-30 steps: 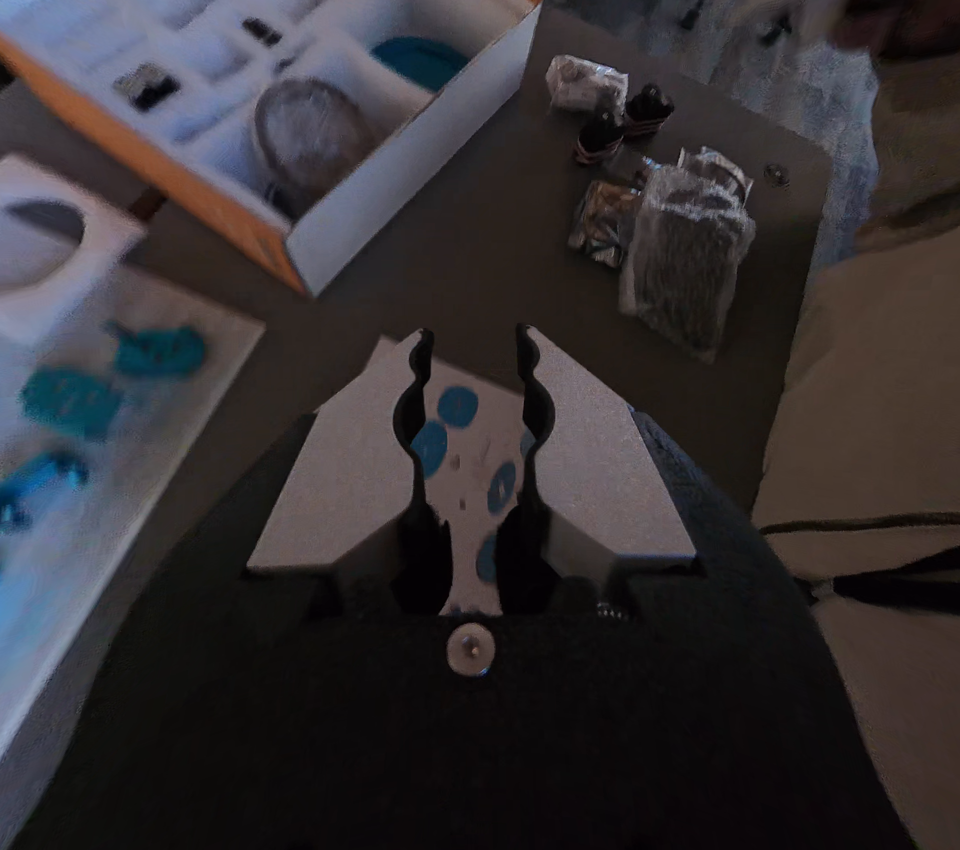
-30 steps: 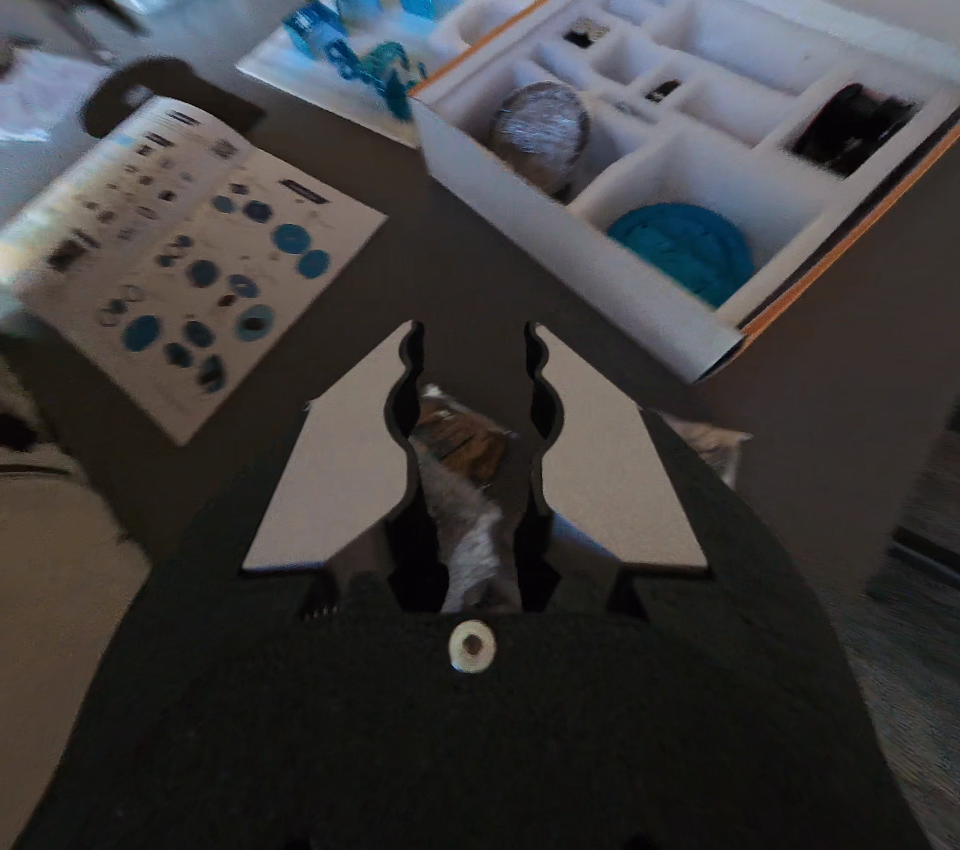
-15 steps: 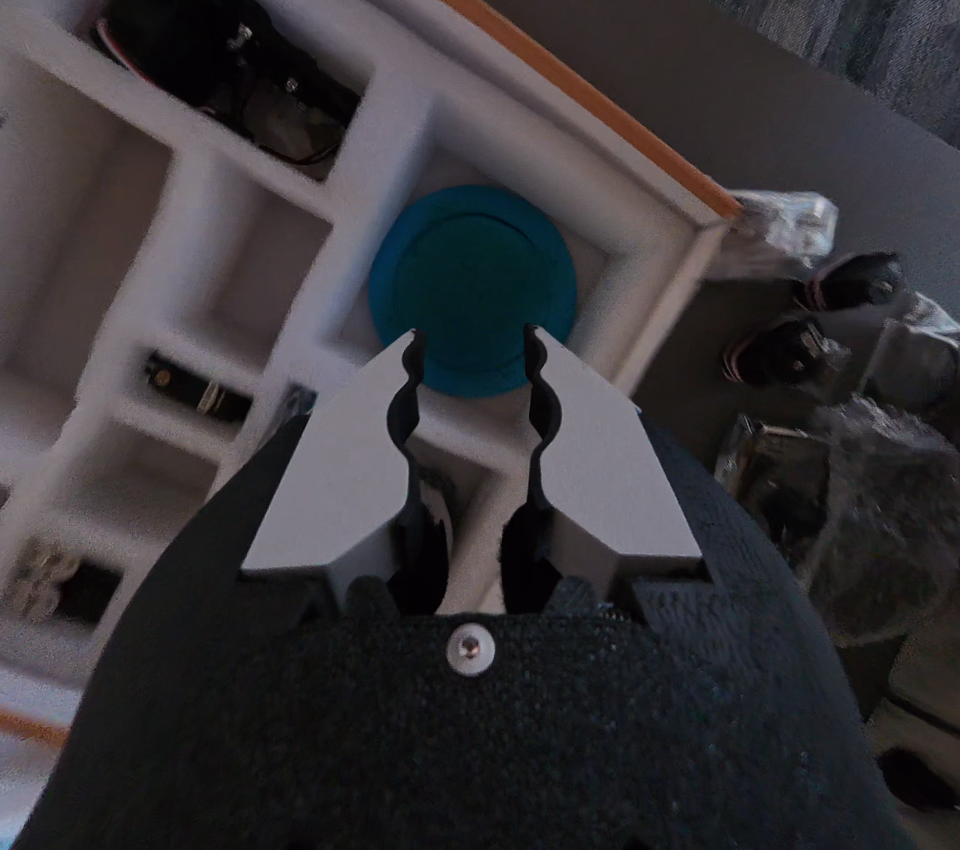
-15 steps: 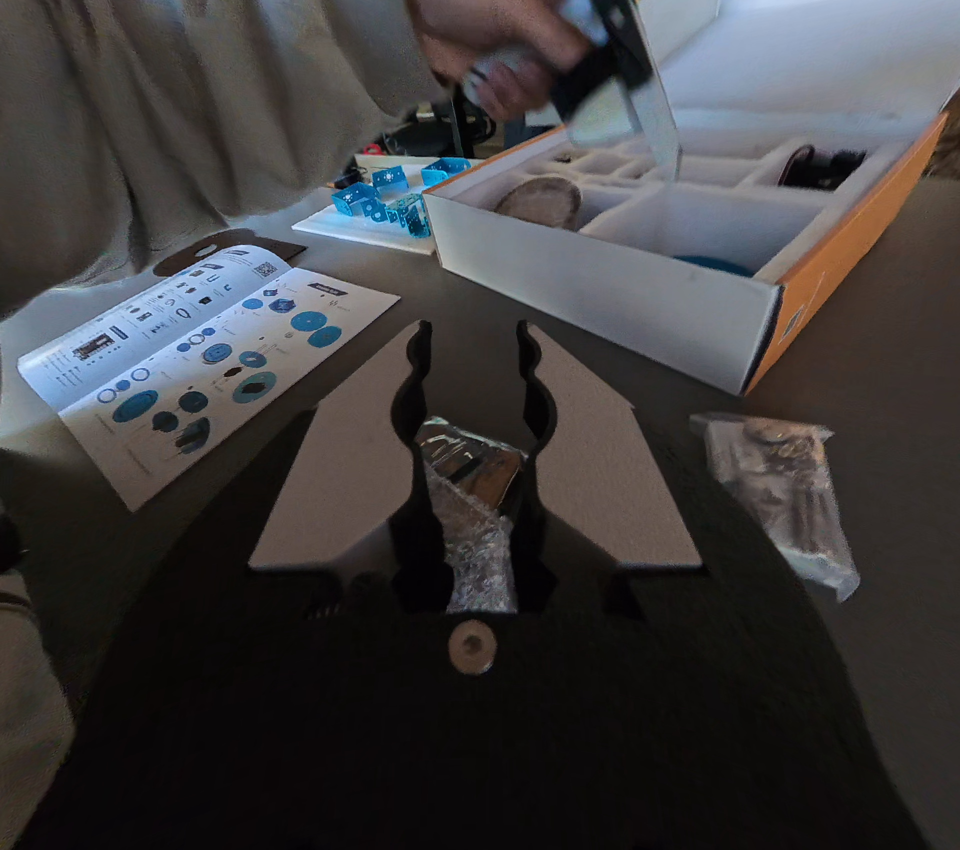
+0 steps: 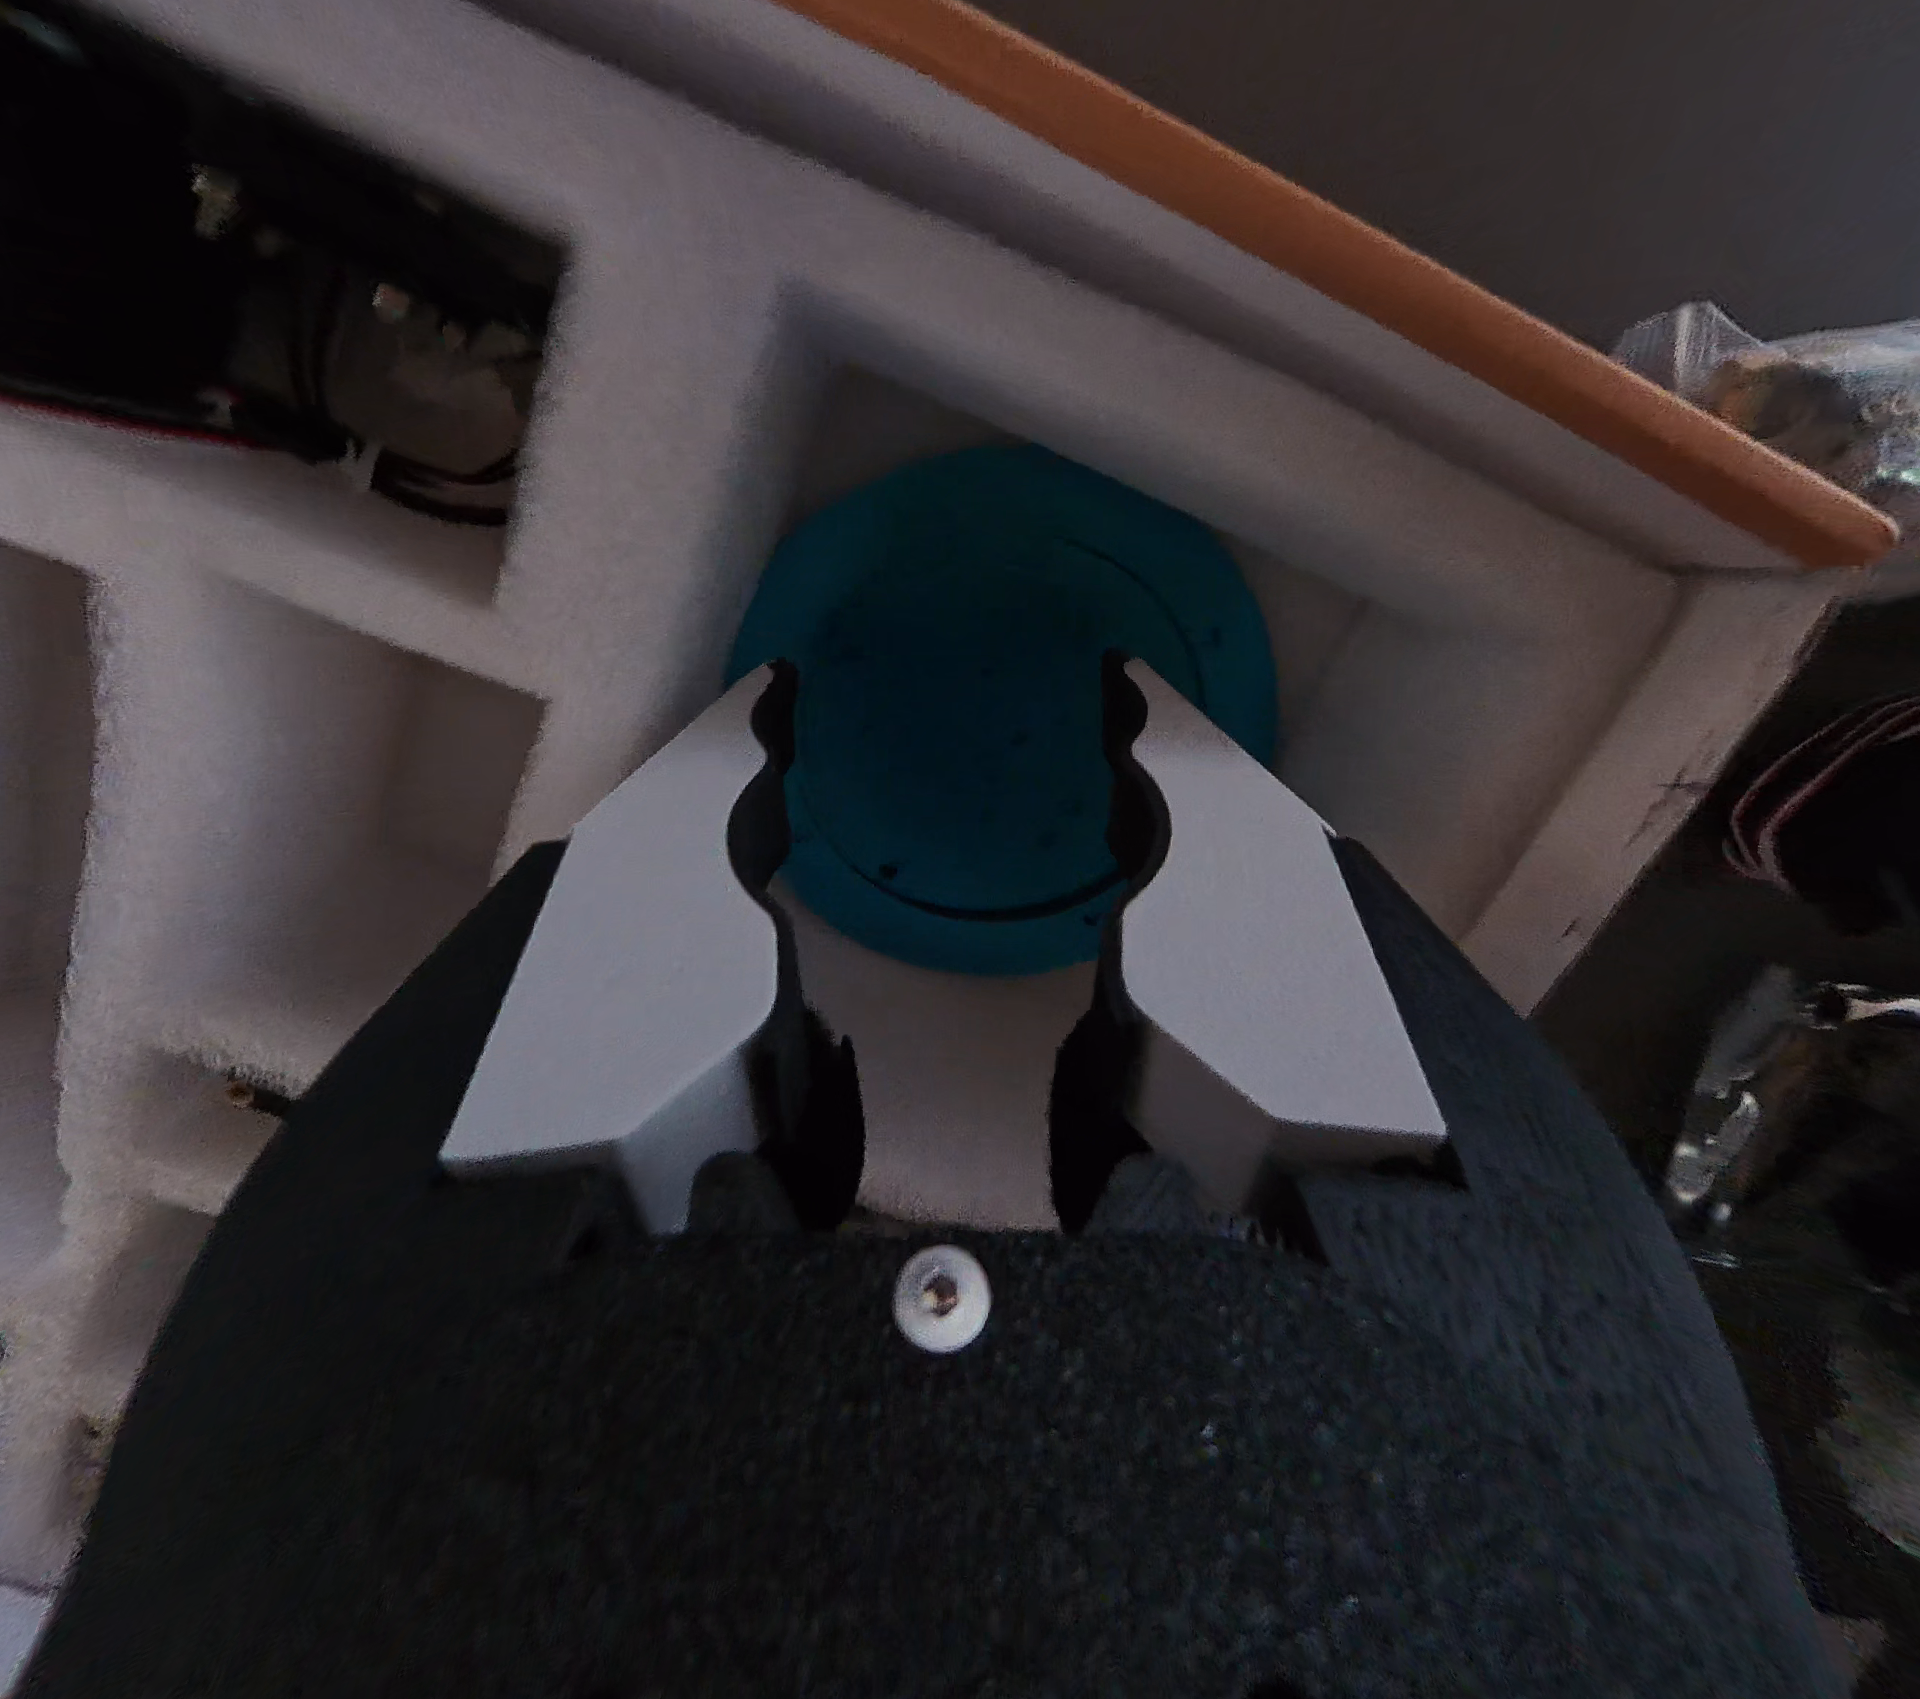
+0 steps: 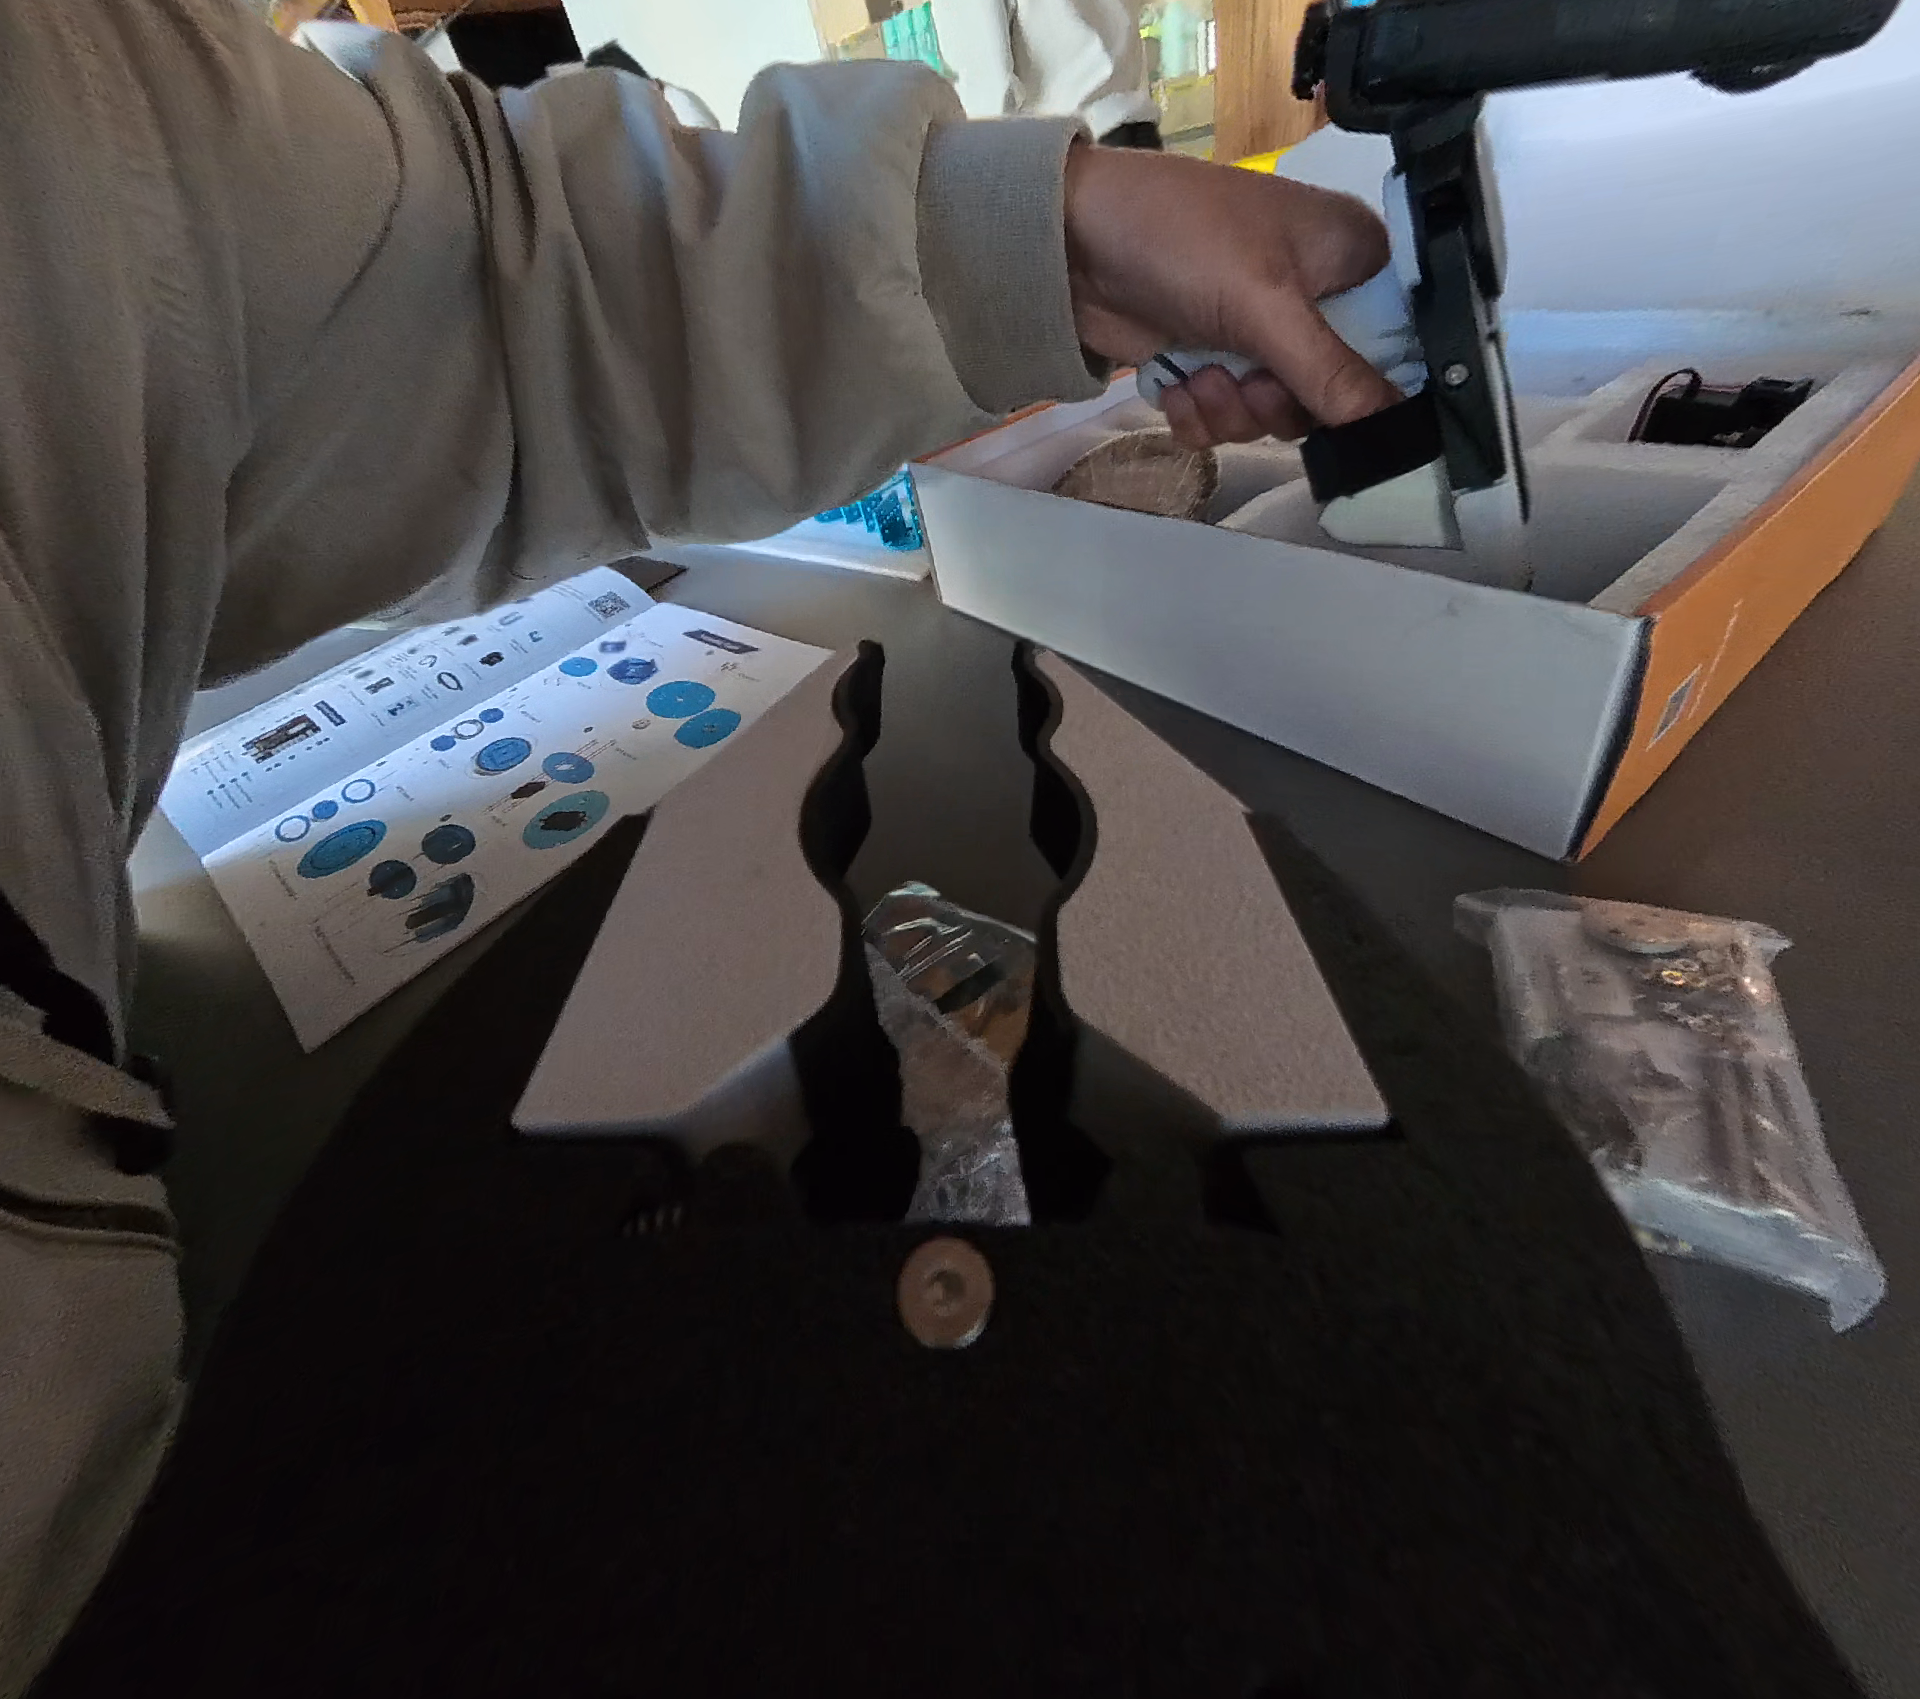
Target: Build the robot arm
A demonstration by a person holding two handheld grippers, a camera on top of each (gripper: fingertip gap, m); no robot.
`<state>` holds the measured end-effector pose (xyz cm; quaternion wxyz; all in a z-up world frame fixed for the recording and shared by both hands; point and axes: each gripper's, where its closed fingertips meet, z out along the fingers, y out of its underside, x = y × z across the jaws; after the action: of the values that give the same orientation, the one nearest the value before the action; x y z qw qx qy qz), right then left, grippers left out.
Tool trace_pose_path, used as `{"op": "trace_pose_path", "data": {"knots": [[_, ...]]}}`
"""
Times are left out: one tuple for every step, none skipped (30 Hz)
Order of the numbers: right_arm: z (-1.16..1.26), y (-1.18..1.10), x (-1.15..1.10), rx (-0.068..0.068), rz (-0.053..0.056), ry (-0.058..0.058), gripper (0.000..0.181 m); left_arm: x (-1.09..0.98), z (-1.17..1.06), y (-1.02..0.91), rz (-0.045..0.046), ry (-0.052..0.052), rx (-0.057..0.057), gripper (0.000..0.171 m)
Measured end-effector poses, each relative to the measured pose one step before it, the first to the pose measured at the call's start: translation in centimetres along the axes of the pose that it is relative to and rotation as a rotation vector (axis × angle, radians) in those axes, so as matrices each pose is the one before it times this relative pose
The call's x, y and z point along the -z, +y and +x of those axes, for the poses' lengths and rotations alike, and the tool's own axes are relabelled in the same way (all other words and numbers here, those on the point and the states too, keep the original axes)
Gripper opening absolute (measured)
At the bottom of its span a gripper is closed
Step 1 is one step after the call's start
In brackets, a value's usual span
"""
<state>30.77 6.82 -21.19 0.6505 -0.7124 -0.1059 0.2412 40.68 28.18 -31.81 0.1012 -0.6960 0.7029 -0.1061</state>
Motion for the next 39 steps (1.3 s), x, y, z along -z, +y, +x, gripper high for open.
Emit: {"op": "trace_pose_path", "data": {"knots": [[-0.038,0.237,-0.047,-0.0058,-0.0091,-0.0024,0.025,-0.069,0.353,-0.066,0.01372,-0.0033,-0.0351,0.058],[-0.051,0.135,-0.012,-0.0003,-0.0047,-0.0005,0.025,-0.052,0.477,-0.047,0.01349,0.0061,-0.0399,0.057],[-0.031,0.024,0.031,0.0029,0.0012,0.0024,0.025,-0.048,0.621,0.012,0.00919,0.0152,-0.0440,0.054],[0.033,-0.035,0.065,0.0036,0.0031,0.0056,0.025,-0.058,0.710,0.006,0.00853,0.0210,-0.0512,0.050],[0.084,-0.073,0.072,0.0027,0.0044,0.0064,0.024,-0.061,0.698,0.016,0.00640,0.0195,-0.0585,0.046],[0.088,-0.086,0.061,-0.0007,0.0044,0.0039,0.024,-0.087,0.406,-0.014,0.00404,0.0044,-0.0523,0.045],[0.056,-0.067,0.046,-0.0054,0.0034,-0.0010,0.024,-0.110,0.092,-0.067,0.00335,-0.0077,-0.0357,0.046],[0.045,-0.060,0.029,-0.0095,0.0028,-0.0031,0.024,-0.097,-0.177,-0.106,0.00267,-0.0151,-0.0152,0.046],[0.059,-0.006,0.020,-0.0107,0.0014,-0.0027,0.024,-0.096,-0.152,-0.136,0.00393,-0.0048,0.0032,0.046],[0.056,0.020,0.017,-0.0094,-0.0002,-0.0017,0.024,-0.119,0.167,-0.126,0.00440,0.0201,0.0163,0.046],[0.061,0.010,0.028,-0.0065,0.0013,0.0003,0.024,-0.135,0.211,-0.049,0.00240,0.0239,0.0220,0.046],[0.063,0.036,0.022,-0.0043,0.0007,0.0020,0.024,-0.152,-0.021,0.027,-0.00024,0.0069,0.0158,0.046],[0.044,0.064,-0.015,-0.0024,-0.0024,0.0017,0.024,-0.126,-0.234,0.065,0.00087,-0.0097,0.0041,0.046],[-0.010,0.092,-0.034,-0.0015,-0.0042,-0.0014,0.024,-0.102,-0.360,0.123,0.00011,-0.0184,-0.0019,0.046],[-0.050,0.046,-0.037,-0.0008,-0.0025,-0.0022,0.024,-0.114,-0.385,0.205,-0.00668,-0.0191,-0.0003,0.046],[-0.040,0.040,-0.047,0.0014,-0.0024,-0.0012,0.024,-0.097,-0.196,0.186,-0.00543,-0.0081,0.0041,0.046],[-0.028,0.045,-0.034,0.0032,-0.0024,0.0000,0.024,-0.079,0.055,0.065,0.00185,0.0053,0.0074,0.046],[-0.011,0.032,-0.040,0.0028,-0.0015,0.0015,0.024,-0.096,0.137,0.042,0.00254,0.0072,0.0071,0.046],[0.006,0.040,-0.024,0.0011,-0.0018,0.0015,0.024,-0.114,0.052,0.040,0.00101,-0.0006,0.0045,0.046],[-0.007,0.045,-0.024,-0.0006,-0.0019,-0.0003,0.024,-0.069,0.014,-0.049,0.00540,-0.0024,0.0031,0.046],[0.005,0.017,-0.013,-0.0011,-0.0007,0.0000,0.024,-0.040,0.022,-0.057,0.00478,0.0000,0.0015,0.046],[0.031,0.004,0.002,-0.0005,0.0003,0.0017,0.024,-0.017,-0.014,-0.010,0.00089,0.0007,0.0011,0.046],[0.039,0.005,0.003,-0.0006,0.0002,0.0023,0.024,-0.003,-0.090,0.025,-0.00108,-0.0014,0.0044,0.047],[0.068,-0.006,0.007,-0.0013,0.0004,0.0025,0.024,0.009,-0.207,0.035,-0.00034,-0.0075,0.0078,0.047],[0.087,-0.044,0.023,-0.0027,0.0020,0.0026,0.024,0.021,-0.317,0.071,-0.00024,-0.0129,0.0089,0.047],[0.089,-0.083,0.048,-0.0035,0.0038,0.0016,0.024,0.030,-0.222,0.091,-0.00163,-0.0070,0.0063,0.048],[0.129,-0.104,0.063,-0.0041,0.0037,0.0014,0.023,0.020,-0.012,0.115,-0.00178,0.0048,0.0047,0.048],[0.167,-0.147,0.092,-0.0054,0.0043,0.0009,0.023,0.000,0.054,0.089,-0.00036,0.0072,0.0039,0.048],[0.180,-0.181,0.111,-0.0058,0.0031,0.0001,0.023,0.001,0.031,0.039,0.00131,0.0031,0.0022,0.048],[0.250,-0.165,0.127,-0.0079,-0.0063,0.0015,0.024,0.009,0.030,0.049,-0.00001,0.0011,0.0006,0.049],[0.303,-0.178,0.156,-0.0150,-0.0166,0.0052,0.025,0.035,0.027,0.052,-0.00184,0.0001,-0.0016,0.049],[0.352,-0.209,0.139,-0.0213,-0.0258,0.0069,0.027,0.039,0.018,0.037,-0.00067,-0.0010,-0.0038,0.049],[0.329,-0.116,0.107,-0.0190,-0.0414,0.0045,0.031,0.036,0.003,0.036,0.00120,-0.0027,-0.0048,0.049],[0.488,-0.061,0.076,-0.0085,-0.0519,0.0135,0.034,0.064,-0.065,0.028,0.00097,-0.0055,-0.0029,0.049],[0.793,0.022,0.041,-0.0020,-0.0618,0.0301,0.041,0.083,-0.264,0.086,-0.00347,-0.0161,-0.0028,0.048],[0.880,0.124,0.002,0.0055,-0.0725,0.0307,0.047,0.099,-0.466,0.150,-0.00691,-0.0288,-0.0110,0.048],[0.770,-0.078,-0.075,0.0189,-0.0606,0.0200,0.050,0.085,-0.493,0.163,-0.00475,-0.0303,-0.0178,0.048],[0.880,-0.396,-0.134,0.0250,-0.0384,0.0208,0.050,0.054,-0.259,0.144,0.00027,-0.0159,-0.0149,0.048],[1.023,-0.645,-0.231,0.0290,-0.0210,0.0211,0.052,0.047,-0.109,0.148,0.00104,-0.0039,-0.0034,0.048]]}}
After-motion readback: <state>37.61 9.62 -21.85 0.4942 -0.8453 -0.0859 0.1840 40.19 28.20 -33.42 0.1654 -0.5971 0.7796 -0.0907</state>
